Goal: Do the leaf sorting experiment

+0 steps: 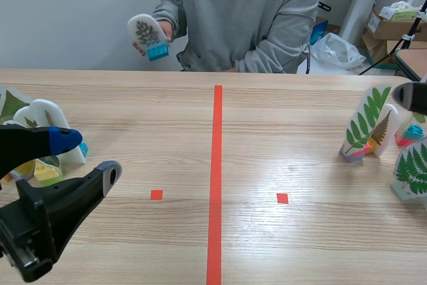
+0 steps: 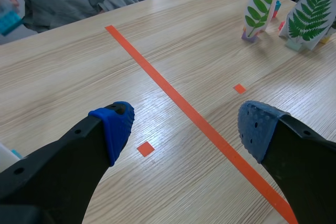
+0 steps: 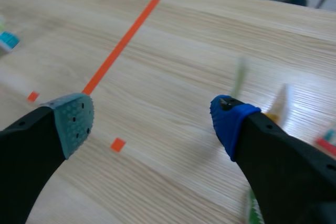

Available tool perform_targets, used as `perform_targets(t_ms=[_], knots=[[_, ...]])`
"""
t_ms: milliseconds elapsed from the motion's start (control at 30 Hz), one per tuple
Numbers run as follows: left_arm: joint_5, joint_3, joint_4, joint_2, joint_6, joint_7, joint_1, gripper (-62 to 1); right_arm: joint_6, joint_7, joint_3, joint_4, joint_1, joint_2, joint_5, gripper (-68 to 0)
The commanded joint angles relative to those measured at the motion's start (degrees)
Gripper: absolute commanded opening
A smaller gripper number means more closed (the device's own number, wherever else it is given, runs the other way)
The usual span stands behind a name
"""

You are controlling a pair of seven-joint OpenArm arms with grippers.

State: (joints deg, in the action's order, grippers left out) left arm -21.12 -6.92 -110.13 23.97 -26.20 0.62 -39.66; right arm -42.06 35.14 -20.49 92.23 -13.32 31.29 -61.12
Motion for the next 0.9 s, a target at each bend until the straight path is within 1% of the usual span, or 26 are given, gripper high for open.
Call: perform_targets(t_ms=[0,67,233,333,400,500,533,567,633,667,767,867], knots=[[-0.76,-0.17,-0.83,-0.09,-0.09,-0.87,0.04,-17.2,-0.66,-0.74,0.85,3.48,-0.52,0.92,-1.05,-16.8],[-0.76,-0.17,-0.83,-0.09,-0.11,-0.81,0.2,-17.2,-0.66,-0.11,2.4,7.06,-1.36,0.92,-0.61,-14.5],[-0.74,-0.17,-0.83,-0.07,-0.11,-0.81,0.68,-17.2,-0.66,0.39,4.15,16.9,-4.92,0.96,2.69,-14.5],[-0.76,-0.17,-0.83,0.09,-0.11,-0.83,0.81,-17.2,-0.66,0.31,4.85,20.22,-7.39,1.07,4.33,-14.5],[-0.76,-0.17,-0.83,0.33,-0.11,-0.79,0.81,-17.2,-0.66,0.11,6.01,20.65,-8.61,1.07,6.71,-14.5],[-1.11,-0.17,-0.83,1.03,-0.11,-0.79,0.79,-17.2,-0.66,-1.99,8.85,20.65,-9.92,1.05,11.37,-14.5],[-1.64,-0.17,-0.83,1.18,-0.11,-0.76,0.79,-17.2,-0.66,-2.64,9.99,20.65,-10.25,1.05,12.72,-14.5],[-2.89,-0.17,-0.83,1.36,-0.11,-0.74,0.79,-17.2,-0.66,-3.43,11.26,20.65,-10.51,1.05,13.88,-14.5],[-5.84,-0.17,-0.83,1.68,-0.13,-0.59,0.79,-17.2,-0.66,-4.55,13.51,20.65,-10.84,1.03,15.45,-14.5],[-6.75,-0.17,-0.83,1.68,-0.13,-0.33,0.79,-17.2,-0.66,-4.61,14.62,20.65,-10.84,1.03,16.2,-14.5],[-6.86,-0.15,-0.83,1.81,-0.13,0.13,0.76,-17.2,-0.66,-4.79,17.35,20.65,-10.84,1.03,17.86,-14.5],[-7.58,-0.15,-0.83,1.84,-0.13,0.15,0.76,-17.2,-0.66,-5.51,18.1,20.65,-10.84,0.74,18.08,-14.5]])
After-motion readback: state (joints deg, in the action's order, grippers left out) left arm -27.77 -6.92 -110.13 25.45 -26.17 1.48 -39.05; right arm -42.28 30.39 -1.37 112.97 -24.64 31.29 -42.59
